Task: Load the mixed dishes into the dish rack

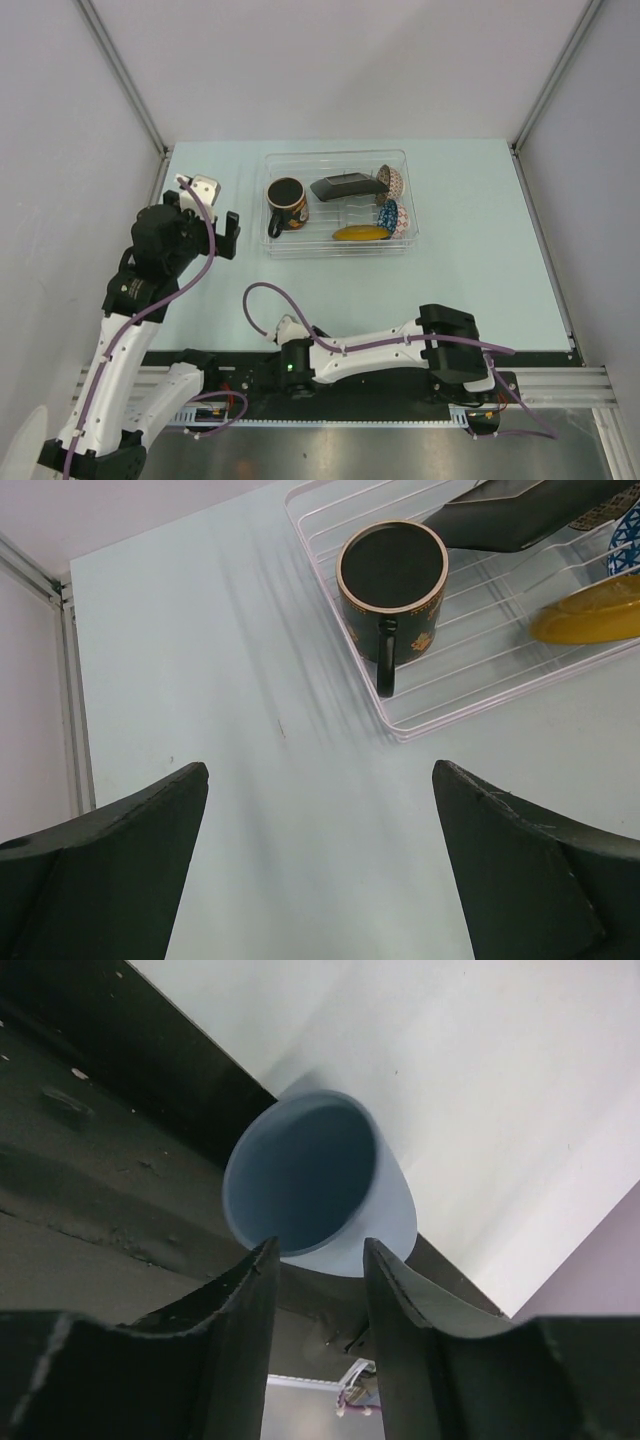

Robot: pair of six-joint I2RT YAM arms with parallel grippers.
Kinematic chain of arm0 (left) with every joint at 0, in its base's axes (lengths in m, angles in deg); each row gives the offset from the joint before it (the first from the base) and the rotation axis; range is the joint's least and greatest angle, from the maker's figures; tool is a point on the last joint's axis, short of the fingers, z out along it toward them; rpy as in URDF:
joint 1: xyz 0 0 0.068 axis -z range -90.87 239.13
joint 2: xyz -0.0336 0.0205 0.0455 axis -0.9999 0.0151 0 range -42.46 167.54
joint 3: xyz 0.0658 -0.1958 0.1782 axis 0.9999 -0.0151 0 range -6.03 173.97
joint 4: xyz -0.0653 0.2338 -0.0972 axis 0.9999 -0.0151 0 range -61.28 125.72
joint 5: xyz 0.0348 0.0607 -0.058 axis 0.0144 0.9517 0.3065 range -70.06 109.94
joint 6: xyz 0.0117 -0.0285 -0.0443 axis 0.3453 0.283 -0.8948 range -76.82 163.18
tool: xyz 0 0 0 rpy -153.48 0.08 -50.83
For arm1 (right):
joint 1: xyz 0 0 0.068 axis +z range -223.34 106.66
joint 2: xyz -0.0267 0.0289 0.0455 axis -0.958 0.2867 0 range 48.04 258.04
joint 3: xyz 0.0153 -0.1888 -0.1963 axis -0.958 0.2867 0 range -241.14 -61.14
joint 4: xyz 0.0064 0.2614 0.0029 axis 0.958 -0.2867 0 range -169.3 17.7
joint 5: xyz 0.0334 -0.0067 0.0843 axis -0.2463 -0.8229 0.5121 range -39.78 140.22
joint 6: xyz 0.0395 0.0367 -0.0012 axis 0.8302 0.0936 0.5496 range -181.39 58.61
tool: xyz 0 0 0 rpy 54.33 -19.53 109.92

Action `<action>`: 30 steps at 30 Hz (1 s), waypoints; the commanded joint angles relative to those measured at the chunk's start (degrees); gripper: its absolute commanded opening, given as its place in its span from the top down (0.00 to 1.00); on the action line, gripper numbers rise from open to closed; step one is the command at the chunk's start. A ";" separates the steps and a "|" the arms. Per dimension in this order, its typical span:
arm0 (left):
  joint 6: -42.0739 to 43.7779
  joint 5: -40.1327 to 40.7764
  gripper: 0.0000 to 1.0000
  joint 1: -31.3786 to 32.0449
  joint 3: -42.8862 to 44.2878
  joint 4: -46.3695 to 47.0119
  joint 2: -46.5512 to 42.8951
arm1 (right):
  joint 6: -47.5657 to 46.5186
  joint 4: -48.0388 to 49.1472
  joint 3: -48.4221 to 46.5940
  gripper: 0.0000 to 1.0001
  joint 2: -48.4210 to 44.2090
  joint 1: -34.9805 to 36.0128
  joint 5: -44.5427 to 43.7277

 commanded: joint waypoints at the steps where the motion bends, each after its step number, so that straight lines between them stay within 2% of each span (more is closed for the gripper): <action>1: -0.36 -0.74 0.00 -0.53 -0.24 2.47 -0.72 | 3.64 -9.60 1.09 0.58 -2.64 0.26 0.85; 5: -0.53 -1.00 0.00 -0.53 -0.50 3.00 -0.46 | 5.58 -10.39 2.76 0.71 -4.13 0.44 1.02; 11: -1.68 -2.15 0.00 -0.53 -1.21 3.62 -0.37 | 6.99 -10.57 4.35 0.70 -4.05 0.26 0.41; 13: -1.50 -2.06 0.00 -0.53 -1.38 3.79 -0.54 | 6.99 -10.48 4.26 0.77 -3.00 0.35 -0.20; 14: -1.41 -1.88 0.00 -0.53 -1.47 3.71 -0.63 | 6.90 -10.48 4.34 0.85 -2.73 0.44 -0.47; 17: -1.06 -1.80 0.00 -0.53 -1.91 3.79 -0.89 | 6.55 -10.65 4.43 0.98 -1.86 0.44 -1.17; 18: -1.15 -1.88 0.00 -0.53 -2.26 4.14 -1.07 | 6.37 -10.57 4.35 1.00 -1.76 0.35 -1.61; 30: -2.38 -2.85 0.00 -0.53 -2.53 5.11 -1.07 | 1.81 -10.83 -3.47 1.00 -7.91 -1.93 -7.14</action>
